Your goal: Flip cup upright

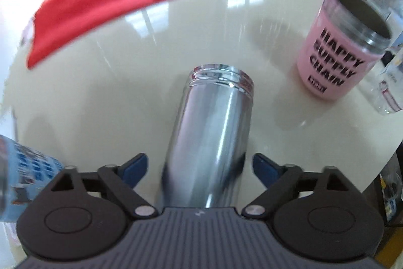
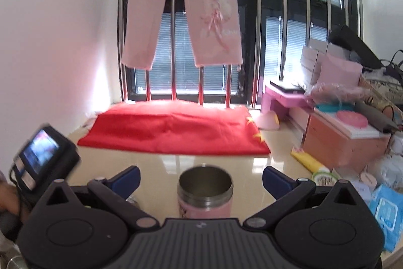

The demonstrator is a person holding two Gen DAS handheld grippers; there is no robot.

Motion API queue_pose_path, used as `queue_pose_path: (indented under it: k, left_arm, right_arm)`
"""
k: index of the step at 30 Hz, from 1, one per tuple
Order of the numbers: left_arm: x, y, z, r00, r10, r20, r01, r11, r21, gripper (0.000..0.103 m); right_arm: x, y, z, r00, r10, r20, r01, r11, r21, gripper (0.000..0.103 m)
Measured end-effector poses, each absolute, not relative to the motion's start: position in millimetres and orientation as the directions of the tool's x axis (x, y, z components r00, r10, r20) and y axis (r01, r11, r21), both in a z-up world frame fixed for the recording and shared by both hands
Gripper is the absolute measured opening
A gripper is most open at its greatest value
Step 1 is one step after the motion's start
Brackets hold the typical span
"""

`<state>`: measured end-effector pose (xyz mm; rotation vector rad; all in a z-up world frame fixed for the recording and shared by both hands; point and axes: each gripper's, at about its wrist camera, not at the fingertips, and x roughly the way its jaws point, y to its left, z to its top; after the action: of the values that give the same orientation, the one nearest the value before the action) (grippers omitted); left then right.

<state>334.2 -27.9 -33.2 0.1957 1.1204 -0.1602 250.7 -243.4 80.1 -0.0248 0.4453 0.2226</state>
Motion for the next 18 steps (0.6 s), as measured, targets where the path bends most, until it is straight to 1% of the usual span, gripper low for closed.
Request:
queue_pose_path:
  k: [6,9,12,18]
  left_arm:
    - [290,6,6,0.557,-0.037,-0.830,0.208,0.974,0.095,0.102]
    - [274,15,23,0.611,-0.050,-0.790,0.227,0.967,0.114,0.103]
    - [252,29,29,0.643,-0.054,-0.764,0.230,0.965,0.125,0.103]
    - [225,60,24,0.667,-0.067,-0.742,0.228,0.967,0.118,0.103]
  right_arm:
    - [252,-205,71,0.844,0.231,-0.484,-0.261,0.965,0.005,0.103]
    - [254,-181,62,0.815,0.247,-0.524,-0.291,0.957,-0.003,0.103]
    - [255,-155,51,0.783,0.255,-0.568,-0.312,0.950,-0.005,0.103]
    - [265,-116,34,0.692,0.270,-0.669,-0.318,0.947,0.052,0.103]
